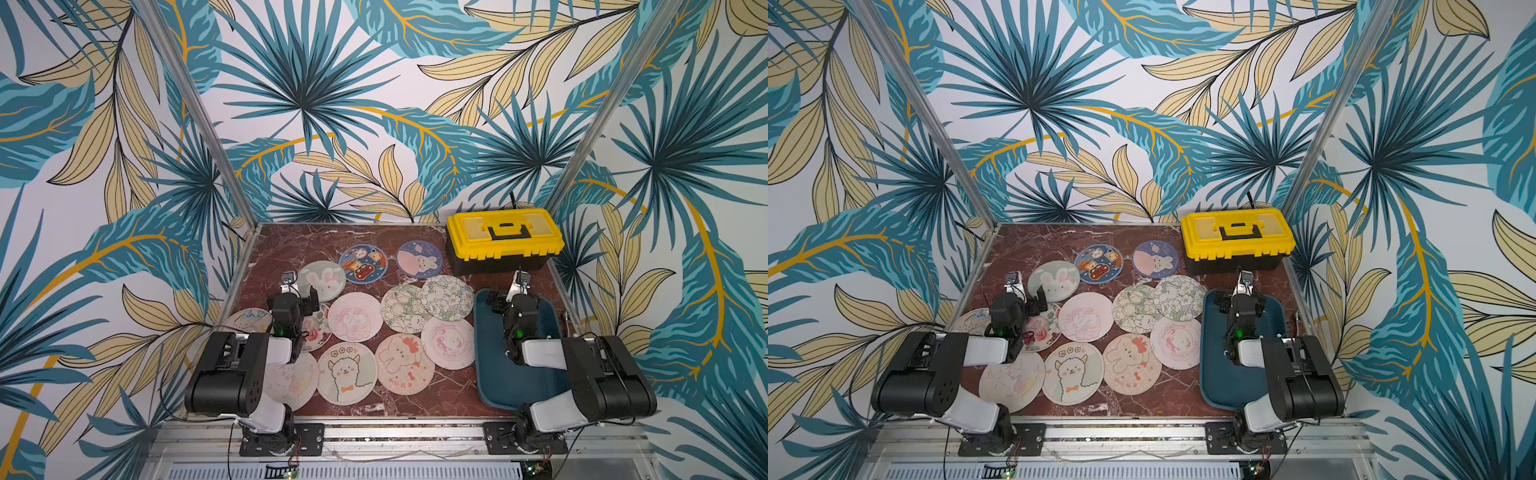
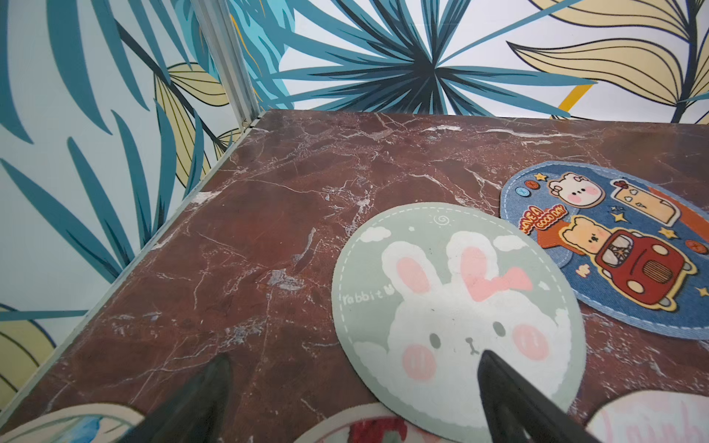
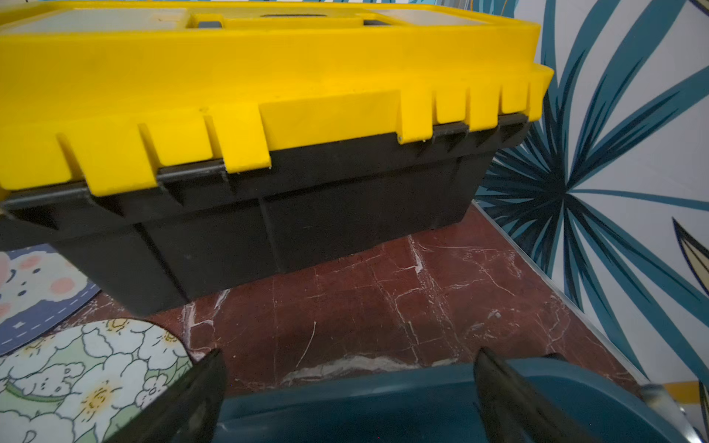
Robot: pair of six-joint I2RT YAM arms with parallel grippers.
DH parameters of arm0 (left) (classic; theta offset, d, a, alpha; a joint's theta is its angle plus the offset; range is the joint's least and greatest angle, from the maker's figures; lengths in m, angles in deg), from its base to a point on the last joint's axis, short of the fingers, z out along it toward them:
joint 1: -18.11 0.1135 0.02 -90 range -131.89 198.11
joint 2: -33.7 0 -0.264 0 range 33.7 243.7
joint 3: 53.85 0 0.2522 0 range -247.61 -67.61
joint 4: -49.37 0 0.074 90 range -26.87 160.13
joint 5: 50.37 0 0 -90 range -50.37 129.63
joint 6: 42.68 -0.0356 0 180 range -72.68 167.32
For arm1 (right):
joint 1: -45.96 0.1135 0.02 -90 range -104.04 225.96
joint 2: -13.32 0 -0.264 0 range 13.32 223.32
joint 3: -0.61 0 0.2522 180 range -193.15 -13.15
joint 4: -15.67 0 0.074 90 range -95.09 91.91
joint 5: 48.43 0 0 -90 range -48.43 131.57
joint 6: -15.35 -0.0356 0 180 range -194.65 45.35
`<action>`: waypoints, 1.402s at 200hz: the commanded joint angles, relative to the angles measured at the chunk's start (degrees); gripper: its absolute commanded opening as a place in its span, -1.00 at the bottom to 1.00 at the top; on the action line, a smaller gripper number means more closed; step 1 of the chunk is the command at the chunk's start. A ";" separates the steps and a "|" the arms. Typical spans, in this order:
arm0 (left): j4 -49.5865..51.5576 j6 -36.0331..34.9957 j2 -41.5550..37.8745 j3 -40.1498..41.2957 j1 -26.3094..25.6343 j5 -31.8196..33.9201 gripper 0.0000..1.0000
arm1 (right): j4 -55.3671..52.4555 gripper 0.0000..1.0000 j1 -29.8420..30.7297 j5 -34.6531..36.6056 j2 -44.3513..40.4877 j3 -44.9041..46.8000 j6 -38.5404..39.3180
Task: Put the coasters into the storage box
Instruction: Pick up the coaster from the center of the board.
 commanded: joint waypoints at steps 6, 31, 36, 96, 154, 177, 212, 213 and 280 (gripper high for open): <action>0.15 -0.10 -1.17 -2.06 0.51 -0.41 0.99 | 0.36 0.99 -0.22 0.67 0.04 0.08 -0.62; 0.15 -0.14 -1.21 -2.06 0.50 -0.41 0.99 | 0.45 0.99 -0.22 0.67 -0.02 0.08 -0.62; 0.16 -0.13 -1.14 -2.06 0.51 -0.41 0.99 | 0.41 0.99 -0.22 0.67 -0.05 0.05 -0.67; 0.11 -0.09 -1.21 -2.06 0.51 -0.41 0.99 | 0.46 0.99 -0.21 0.62 0.02 0.04 -0.65; 0.02 -0.11 -1.33 -1.97 0.49 -0.41 0.99 | 0.91 0.99 -0.22 0.84 -0.15 0.40 -0.68; 0.20 -0.45 -1.65 -2.14 0.50 -0.83 0.99 | 2.79 0.99 -0.22 1.04 -0.32 1.54 -0.68; 0.29 -0.68 -5.22 -0.76 0.38 -1.28 0.99 | 7.64 0.99 -0.13 -0.62 -1.36 4.47 0.17; 0.29 -0.73 -5.28 -0.70 0.40 -1.29 0.99 | 7.65 0.99 -0.13 -0.68 -1.46 4.47 0.19; 15.99 -4.87 -11.47 -9.01 -5.68 2.73 0.99 | -11.83 0.99 -0.10 -1.63 -11.62 -0.65 -0.43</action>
